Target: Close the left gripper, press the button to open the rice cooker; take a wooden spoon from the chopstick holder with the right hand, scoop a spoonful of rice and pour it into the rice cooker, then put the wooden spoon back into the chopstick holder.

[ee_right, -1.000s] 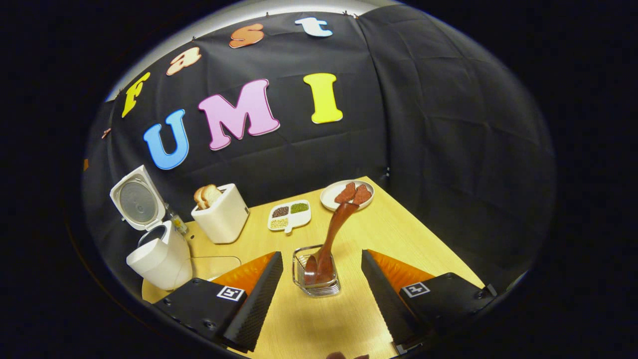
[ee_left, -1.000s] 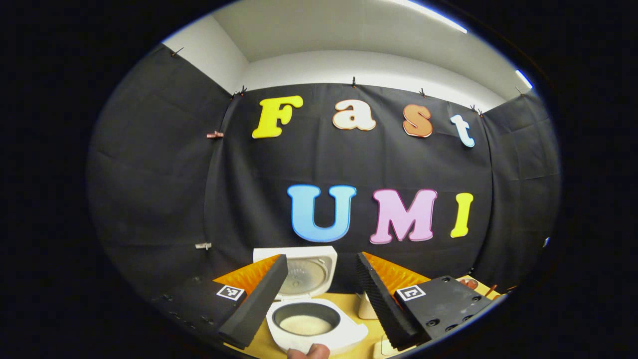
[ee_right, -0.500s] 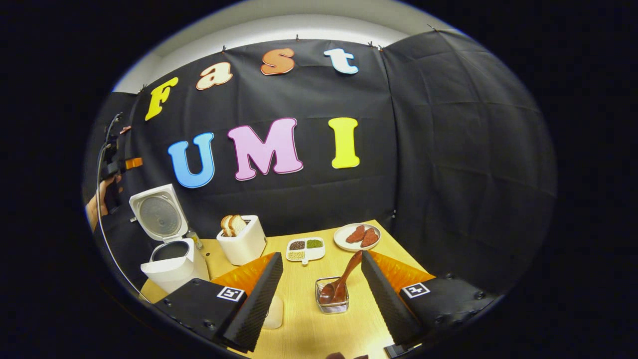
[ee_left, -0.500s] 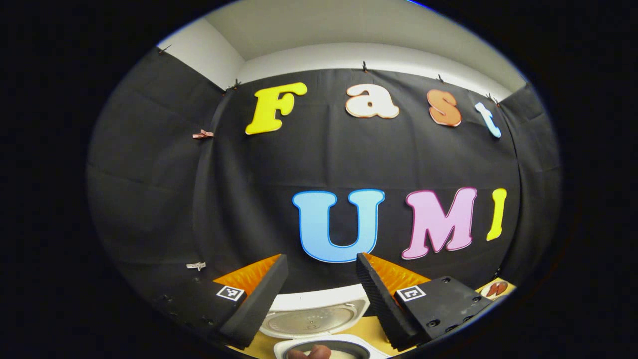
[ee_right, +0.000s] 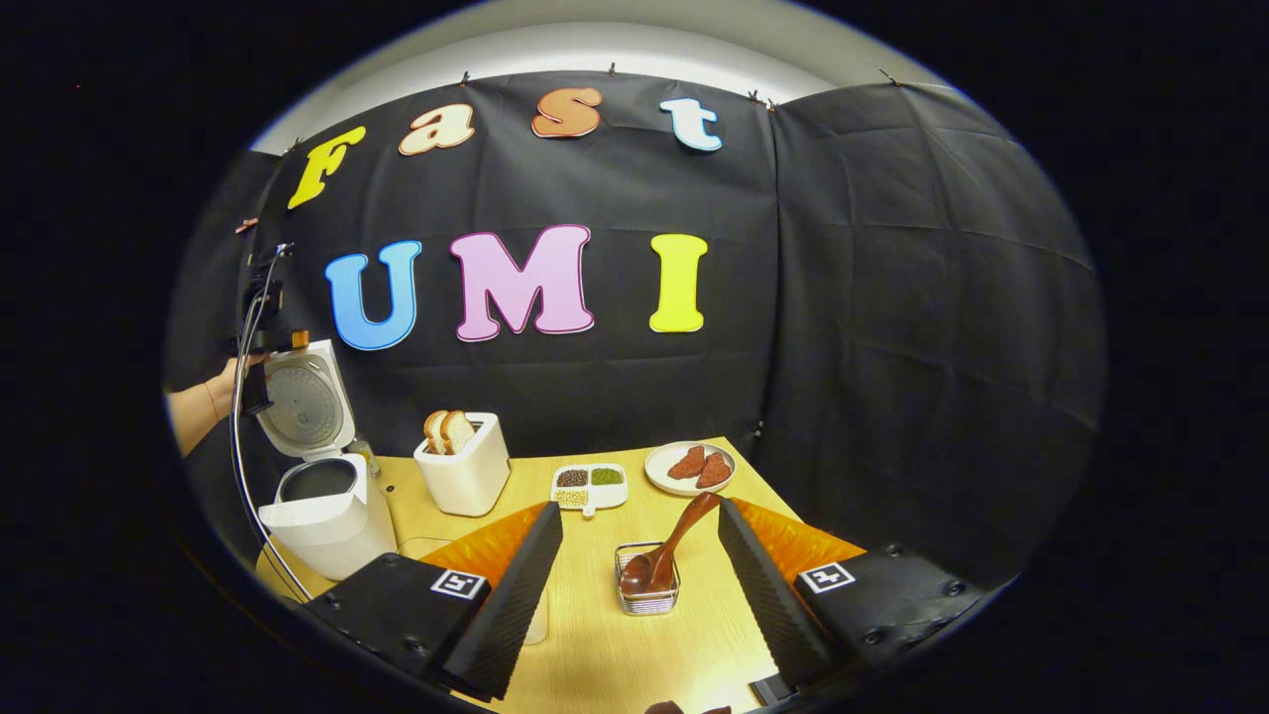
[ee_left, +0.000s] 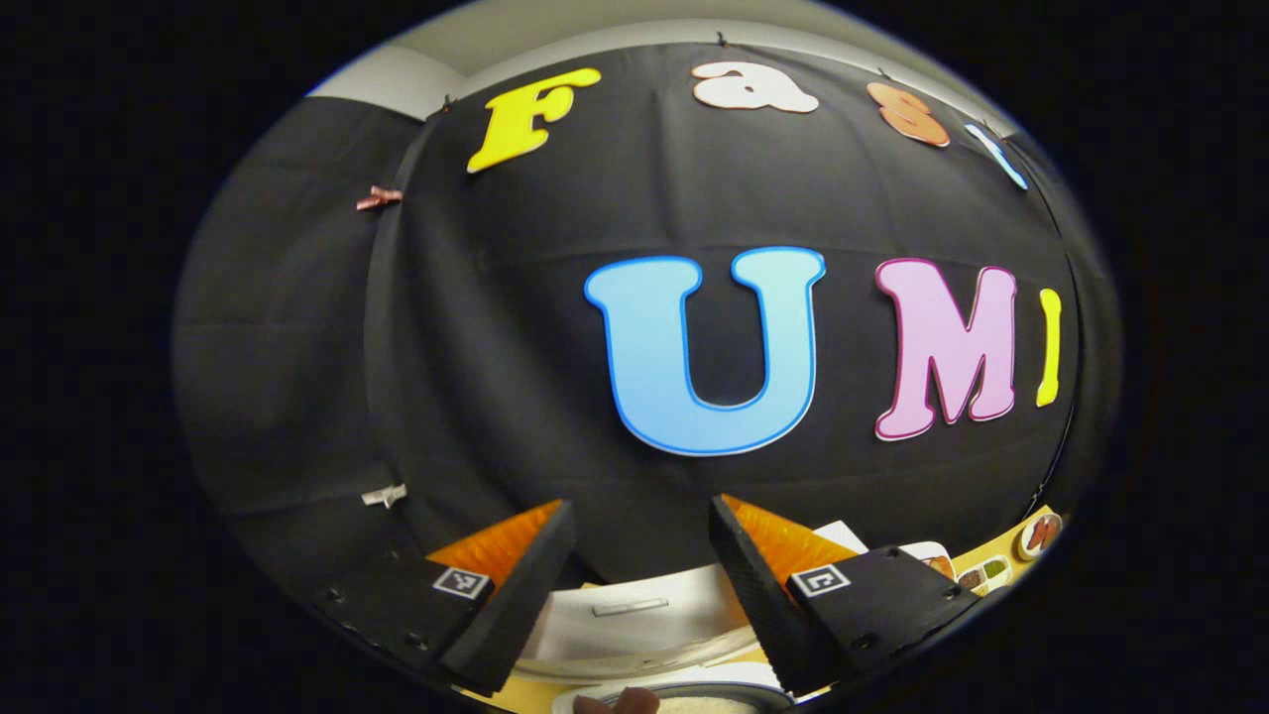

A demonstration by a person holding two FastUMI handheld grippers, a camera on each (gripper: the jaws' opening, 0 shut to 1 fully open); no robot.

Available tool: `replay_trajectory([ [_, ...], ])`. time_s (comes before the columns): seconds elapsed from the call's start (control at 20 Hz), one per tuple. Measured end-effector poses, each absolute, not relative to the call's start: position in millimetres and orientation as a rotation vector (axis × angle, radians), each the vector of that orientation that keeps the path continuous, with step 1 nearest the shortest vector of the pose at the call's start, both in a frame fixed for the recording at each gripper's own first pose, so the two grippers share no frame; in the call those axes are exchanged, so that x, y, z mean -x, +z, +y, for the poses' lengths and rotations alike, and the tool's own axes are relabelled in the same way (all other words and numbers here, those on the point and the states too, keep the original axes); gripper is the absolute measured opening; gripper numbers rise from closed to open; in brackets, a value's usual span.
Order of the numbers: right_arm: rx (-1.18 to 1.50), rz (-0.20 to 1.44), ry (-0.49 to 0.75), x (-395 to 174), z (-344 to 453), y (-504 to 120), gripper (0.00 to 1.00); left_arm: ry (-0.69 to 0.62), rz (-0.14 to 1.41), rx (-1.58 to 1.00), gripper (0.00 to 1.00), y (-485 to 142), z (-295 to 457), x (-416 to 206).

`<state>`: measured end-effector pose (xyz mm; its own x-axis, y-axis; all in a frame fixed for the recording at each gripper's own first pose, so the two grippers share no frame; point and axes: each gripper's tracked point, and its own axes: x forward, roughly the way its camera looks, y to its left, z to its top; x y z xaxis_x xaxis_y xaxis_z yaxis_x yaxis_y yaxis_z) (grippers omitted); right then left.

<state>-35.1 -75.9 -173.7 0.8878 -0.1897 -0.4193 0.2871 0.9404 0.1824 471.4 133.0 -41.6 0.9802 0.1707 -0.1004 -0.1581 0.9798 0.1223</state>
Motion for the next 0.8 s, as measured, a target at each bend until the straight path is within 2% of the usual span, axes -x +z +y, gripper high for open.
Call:
replay_trajectory([
  [0.1,-0.254,0.402,-0.245,25.8,-70.7,-169.4,0.98,0.164,0.114,-0.111,0.98,-44.2,127.3,-462.5],
  [0.45,-0.275,0.389,-0.222,-1.8,-60.4,-166.9,0.99,0.162,0.103,-0.123,0.98,-62.2,101.2,-400.7],
  [0.8,-0.265,0.385,-0.211,-5.6,-59.1,-164.1,0.98,0.162,0.278,-0.053,0.98,-128.4,72.9,-326.3],
])
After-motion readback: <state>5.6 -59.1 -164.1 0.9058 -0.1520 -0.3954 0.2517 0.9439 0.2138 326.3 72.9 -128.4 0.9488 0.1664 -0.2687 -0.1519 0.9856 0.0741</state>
